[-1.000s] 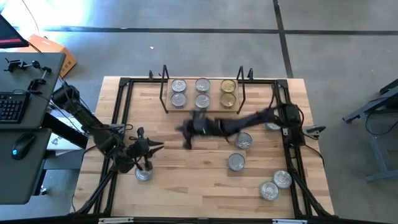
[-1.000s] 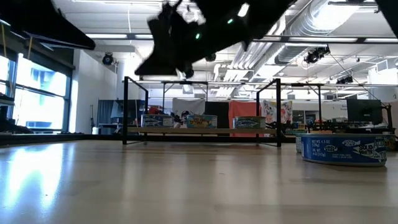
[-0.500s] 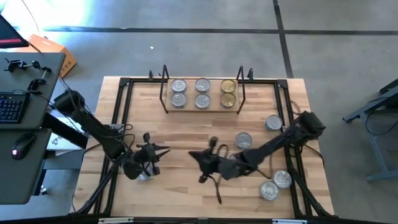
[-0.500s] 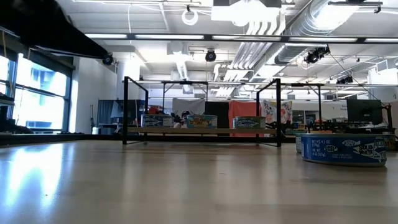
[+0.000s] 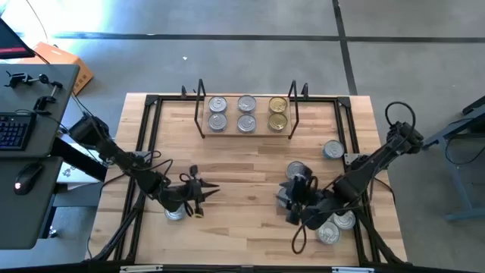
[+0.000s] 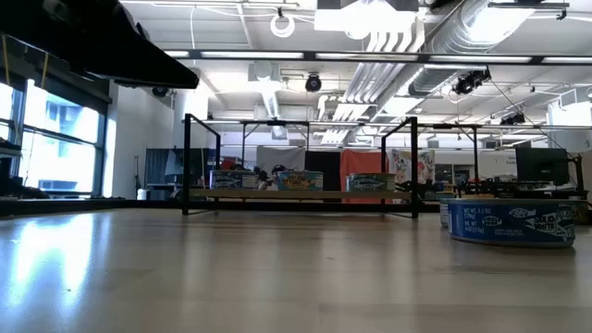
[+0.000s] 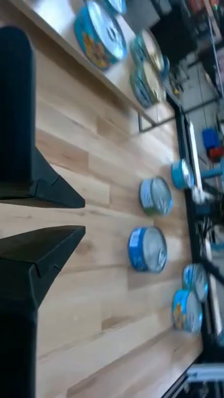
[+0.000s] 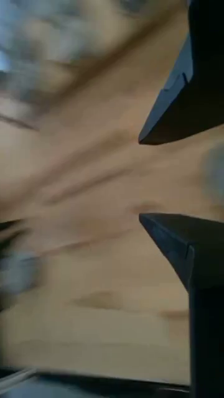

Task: Stack canned seafood by type on shelf
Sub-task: Stack the blue tuna can on top of the other blue tuna can on the shelf

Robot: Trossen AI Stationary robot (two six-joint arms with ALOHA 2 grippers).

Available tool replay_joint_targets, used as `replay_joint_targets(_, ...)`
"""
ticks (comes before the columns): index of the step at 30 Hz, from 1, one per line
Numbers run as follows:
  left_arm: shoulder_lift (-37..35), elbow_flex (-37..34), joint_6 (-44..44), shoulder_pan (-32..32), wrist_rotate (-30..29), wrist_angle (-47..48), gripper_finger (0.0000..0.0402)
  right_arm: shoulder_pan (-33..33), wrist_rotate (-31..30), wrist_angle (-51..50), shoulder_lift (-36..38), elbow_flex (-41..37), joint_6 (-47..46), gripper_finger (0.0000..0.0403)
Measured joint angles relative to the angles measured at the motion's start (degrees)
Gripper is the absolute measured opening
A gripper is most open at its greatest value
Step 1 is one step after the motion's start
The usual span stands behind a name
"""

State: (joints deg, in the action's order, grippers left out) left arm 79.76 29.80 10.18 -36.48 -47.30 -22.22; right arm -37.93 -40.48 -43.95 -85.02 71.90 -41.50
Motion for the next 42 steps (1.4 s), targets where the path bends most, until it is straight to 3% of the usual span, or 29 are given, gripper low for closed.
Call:
replay_joint_targets(3,1.62,0.02,-3.71,1.02,2.11,-3.54,0.0046,-0.26,5.42,-8.05,-0.38,-1.66,-8.33,0.0196)
replay_joint_targets(10,3.18,0.02,-4.88,2.42,4.42,-5.35,0.0046,-0.30,16.99,-3.76,-0.50,-14.69,-15.32,0.0197)
replay_joint_targets(18,3.20,0.02,-10.39,2.46,4.63,-7.88,0.0046,3.62,18.24,19.00,-0.50,-27.91,-13.51,0.0197)
replay_joint_targets(24,3.20,0.02,-10.99,2.36,4.63,-8.64,0.0046,7.49,17.71,33.02,-0.58,-32.54,-10.44,0.0197)
replay_joint_targets(31,3.18,0.02,-12.20,2.44,4.63,-9.03,0.0046,12.04,15.06,44.13,-9.78,-30.24,-2.78,0.0197)
replay_joint_targets(37,3.18,0.04,-11.92,2.44,4.63,-9.03,0.0046,16.76,10.09,51.29,-21.17,-20.72,1.98,0.0197)
replay_joint_targets(40,3.18,0.04,-11.92,2.44,4.63,-9.04,0.0046,17.90,8.07,47.06,-21.25,-14.12,6.78,0.0197)
replay_joint_targets(42,3.18,0.04,-11.89,2.30,4.64,-9.02,0.0046,17.48,8.96,37.28,-19.66,-9.82,9.07,0.0196)
